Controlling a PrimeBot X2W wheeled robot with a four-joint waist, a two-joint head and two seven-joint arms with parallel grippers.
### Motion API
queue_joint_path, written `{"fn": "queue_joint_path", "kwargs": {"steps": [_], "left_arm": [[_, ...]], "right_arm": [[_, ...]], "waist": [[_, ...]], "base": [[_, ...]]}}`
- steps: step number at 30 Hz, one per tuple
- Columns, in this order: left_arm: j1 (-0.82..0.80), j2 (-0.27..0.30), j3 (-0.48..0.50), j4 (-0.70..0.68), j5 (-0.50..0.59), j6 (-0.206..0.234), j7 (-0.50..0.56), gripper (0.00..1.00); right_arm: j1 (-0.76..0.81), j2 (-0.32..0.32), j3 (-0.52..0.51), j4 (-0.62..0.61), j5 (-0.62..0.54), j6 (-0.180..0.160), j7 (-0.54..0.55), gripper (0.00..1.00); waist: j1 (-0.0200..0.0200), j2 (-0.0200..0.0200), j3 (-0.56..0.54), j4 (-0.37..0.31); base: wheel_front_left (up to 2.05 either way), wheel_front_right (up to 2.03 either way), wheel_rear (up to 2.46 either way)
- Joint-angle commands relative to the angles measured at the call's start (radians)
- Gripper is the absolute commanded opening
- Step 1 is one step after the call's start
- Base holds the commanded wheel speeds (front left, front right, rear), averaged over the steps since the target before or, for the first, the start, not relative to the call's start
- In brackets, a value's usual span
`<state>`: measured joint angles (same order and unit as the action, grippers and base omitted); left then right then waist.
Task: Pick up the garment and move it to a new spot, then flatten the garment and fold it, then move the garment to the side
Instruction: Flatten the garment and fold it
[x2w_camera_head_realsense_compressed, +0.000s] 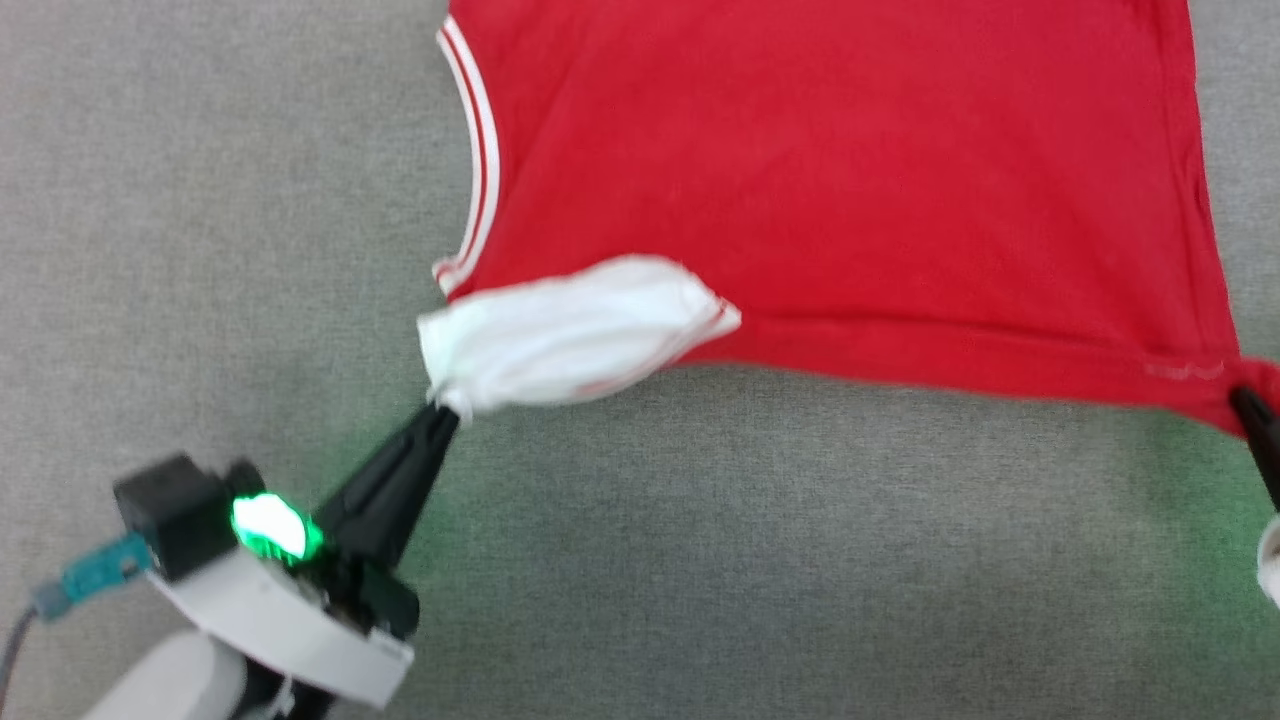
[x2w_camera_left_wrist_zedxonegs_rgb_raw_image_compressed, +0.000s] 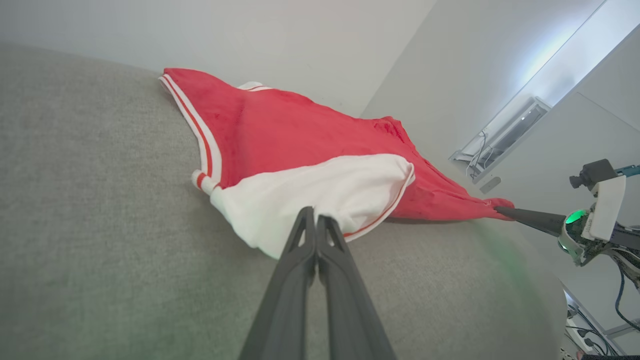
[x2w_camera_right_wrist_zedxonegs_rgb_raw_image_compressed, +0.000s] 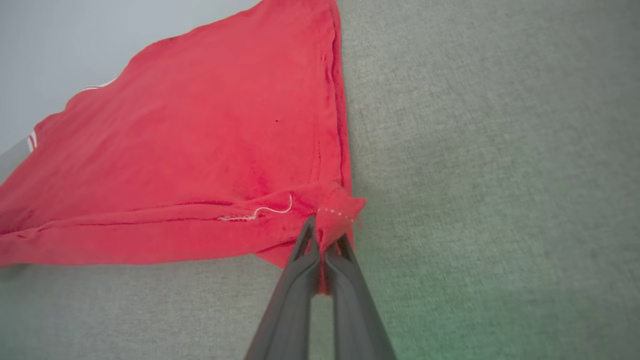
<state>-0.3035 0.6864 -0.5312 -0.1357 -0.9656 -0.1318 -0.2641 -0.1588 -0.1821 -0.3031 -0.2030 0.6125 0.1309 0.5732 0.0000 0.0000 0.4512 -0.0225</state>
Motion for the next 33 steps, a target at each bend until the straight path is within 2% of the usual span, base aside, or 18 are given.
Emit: {"fn": "queue_joint_path", "kwargs": {"steps": [1,11,19,21,24,33], "left_arm": [[0.05,0.001,0.01,-0.014,0.011,0.002,0.001,0.0],[0.228,0.017,-0.013,-0.059,0.063,0.002,0.001,0.0],[0.28,0.031,-0.076,-0.037,0.068,0.002,0.001,0.0],[0.279,0.033,-0.079,-0.037,0.07,0.002,0.001,0.0],[0.252,0.002,-0.052,-0.064,0.068,0.002,0.001,0.0],[0.133,0.001,0.014,-0.121,0.05,0.002,0.001,0.0]], "right_arm": [[0.036,0.006,-0.019,-0.013,0.008,0.0,0.012,0.0],[0.143,0.008,-0.068,0.008,0.026,-0.001,0.039,0.0],[0.182,-0.004,-0.085,0.032,0.021,-0.001,0.034,0.0],[0.186,-0.004,-0.088,0.032,0.022,-0.001,0.032,0.0],[0.18,-0.003,-0.095,0.014,0.033,-0.001,0.014,0.0],[0.074,-0.018,-0.099,-0.04,0.032,0.0,0.016,0.0]], "waist": [[0.0,0.0,-0.013,-0.002],[0.0,0.0,-0.041,-0.007],[0.0,0.0,-0.041,-0.009],[0.0,0.0,-0.04,-0.008],[0.0,0.0,-0.039,-0.002],[0.0,0.0,-0.042,0.005]], "base": [[0.0,0.0,0.0],[0.0,0.0,0.0],[0.0,0.0,0.0],[0.0,0.0,0.0],[0.0,0.0,0.0],[0.0,0.0,0.0]]}}
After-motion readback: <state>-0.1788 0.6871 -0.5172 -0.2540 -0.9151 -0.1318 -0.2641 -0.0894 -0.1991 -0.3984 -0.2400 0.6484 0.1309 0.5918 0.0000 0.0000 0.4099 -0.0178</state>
